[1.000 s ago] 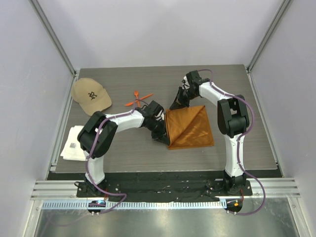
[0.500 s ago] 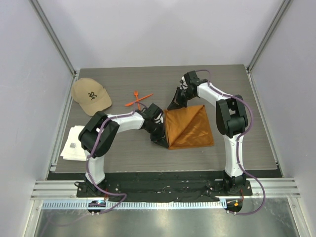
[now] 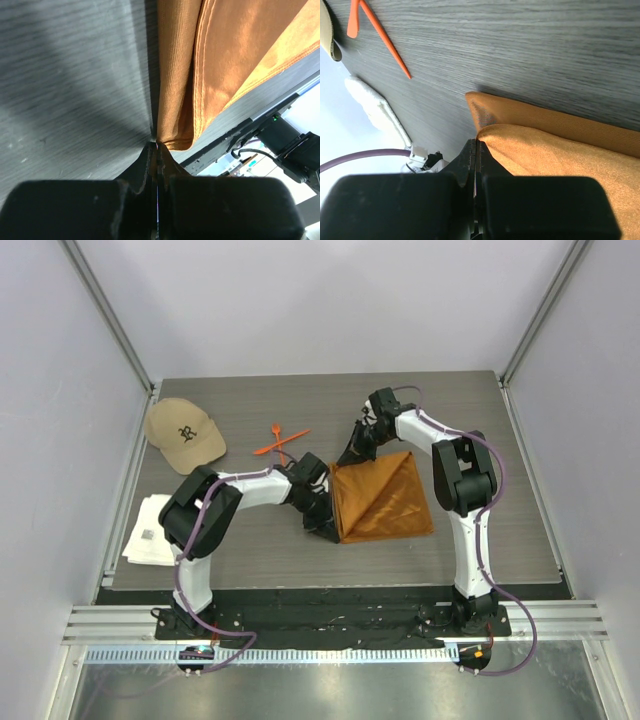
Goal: Fold the napkin into a case and place the utensils inside
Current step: Fold the top corner of the square-folded napkin at the center of the board.
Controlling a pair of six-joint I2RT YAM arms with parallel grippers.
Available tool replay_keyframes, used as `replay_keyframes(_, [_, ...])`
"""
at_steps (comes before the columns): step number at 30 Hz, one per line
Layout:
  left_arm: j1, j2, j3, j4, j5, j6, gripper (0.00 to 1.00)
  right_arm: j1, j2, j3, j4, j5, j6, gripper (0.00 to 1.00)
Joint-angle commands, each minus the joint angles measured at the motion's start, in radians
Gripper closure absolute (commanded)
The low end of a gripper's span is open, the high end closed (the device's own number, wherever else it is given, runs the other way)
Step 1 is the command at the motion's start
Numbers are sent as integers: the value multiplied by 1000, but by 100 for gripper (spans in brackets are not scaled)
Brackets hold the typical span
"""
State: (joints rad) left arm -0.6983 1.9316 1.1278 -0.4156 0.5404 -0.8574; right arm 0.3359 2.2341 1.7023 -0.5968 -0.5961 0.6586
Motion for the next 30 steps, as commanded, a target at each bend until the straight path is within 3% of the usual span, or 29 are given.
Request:
replay_keyframes(1, [22,-78,-25,17,7,-12,100,8,-16,49,26,-31,16,99])
replay_keyframes(12, [36,-42,-23,69,33,-35,100,23,-4,49,26,-37,19,99])
replay_keyframes(21, [29,-63,-10,21,3,-9,100,25,38,68,28,-45,12,97])
replay_keyframes(30, [154,-83,44,-55,-17,66,99,32,64,92,34,-73,6,95])
